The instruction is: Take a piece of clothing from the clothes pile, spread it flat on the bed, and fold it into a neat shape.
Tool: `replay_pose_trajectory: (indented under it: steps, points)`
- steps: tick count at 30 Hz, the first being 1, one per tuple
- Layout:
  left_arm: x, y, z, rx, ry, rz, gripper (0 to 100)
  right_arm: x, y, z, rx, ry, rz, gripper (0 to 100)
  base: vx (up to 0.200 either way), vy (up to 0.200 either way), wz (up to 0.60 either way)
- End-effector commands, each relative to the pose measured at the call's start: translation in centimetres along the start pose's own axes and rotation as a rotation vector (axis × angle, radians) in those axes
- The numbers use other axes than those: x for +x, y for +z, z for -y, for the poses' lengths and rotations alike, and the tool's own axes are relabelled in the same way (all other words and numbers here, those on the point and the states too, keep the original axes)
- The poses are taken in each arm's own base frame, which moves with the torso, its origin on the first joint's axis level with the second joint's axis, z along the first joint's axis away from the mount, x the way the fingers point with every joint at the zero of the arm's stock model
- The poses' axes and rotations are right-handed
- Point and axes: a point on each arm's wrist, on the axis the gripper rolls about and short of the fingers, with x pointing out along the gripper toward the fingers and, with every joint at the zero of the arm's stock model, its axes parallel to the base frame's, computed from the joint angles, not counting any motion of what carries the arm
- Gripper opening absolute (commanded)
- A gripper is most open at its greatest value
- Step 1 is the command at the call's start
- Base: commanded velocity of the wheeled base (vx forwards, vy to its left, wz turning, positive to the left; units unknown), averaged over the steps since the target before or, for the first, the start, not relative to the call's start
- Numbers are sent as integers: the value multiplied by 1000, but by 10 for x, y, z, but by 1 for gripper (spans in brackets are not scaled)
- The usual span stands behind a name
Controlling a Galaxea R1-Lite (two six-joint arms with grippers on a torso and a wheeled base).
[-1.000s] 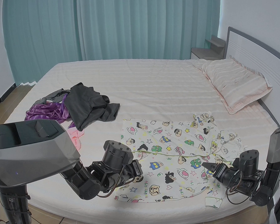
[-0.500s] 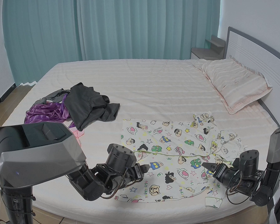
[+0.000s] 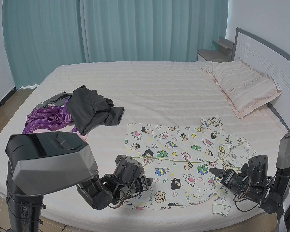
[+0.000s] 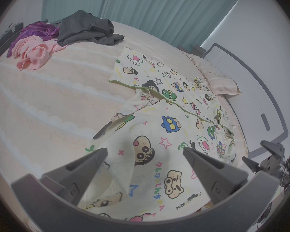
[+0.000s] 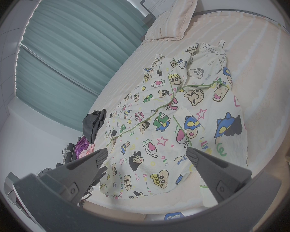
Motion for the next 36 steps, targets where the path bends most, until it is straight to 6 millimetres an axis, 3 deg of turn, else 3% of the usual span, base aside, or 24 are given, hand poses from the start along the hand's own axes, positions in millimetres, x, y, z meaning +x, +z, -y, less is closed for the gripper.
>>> replay_pose_trajectory:
  steps: [1, 9, 14, 19, 30, 31, 36]
  points:
    - [2, -2, -1, 6, 14, 3, 0, 0, 0, 0, 0, -1, -1, 100, 0, 0, 0]
    - [0, 0, 1, 7, 8, 10, 0, 0, 0, 0, 1, 0, 1, 100, 0, 0, 0]
    - [-9, 4, 14, 23, -36, 31, 0, 0, 0, 0, 1, -1, 2, 100, 0, 0, 0]
    - [-13, -9, 31, 67, -86, 11, 0, 0, 0, 0, 1, 0, 3, 100, 0, 0, 0]
    - [-11, -24, 41, 128, -126, -17, 0, 0, 0, 0, -1, -1, 2, 100, 0, 0, 0]
    - [-11, -26, 41, 131, -126, -21, 100, 0, 0, 0, -1, -2, 1, 100, 0, 0, 0]
    - [-14, -32, 40, 141, -142, -55, 100, 0, 0, 0, -1, -2, 1, 100, 0, 0, 0]
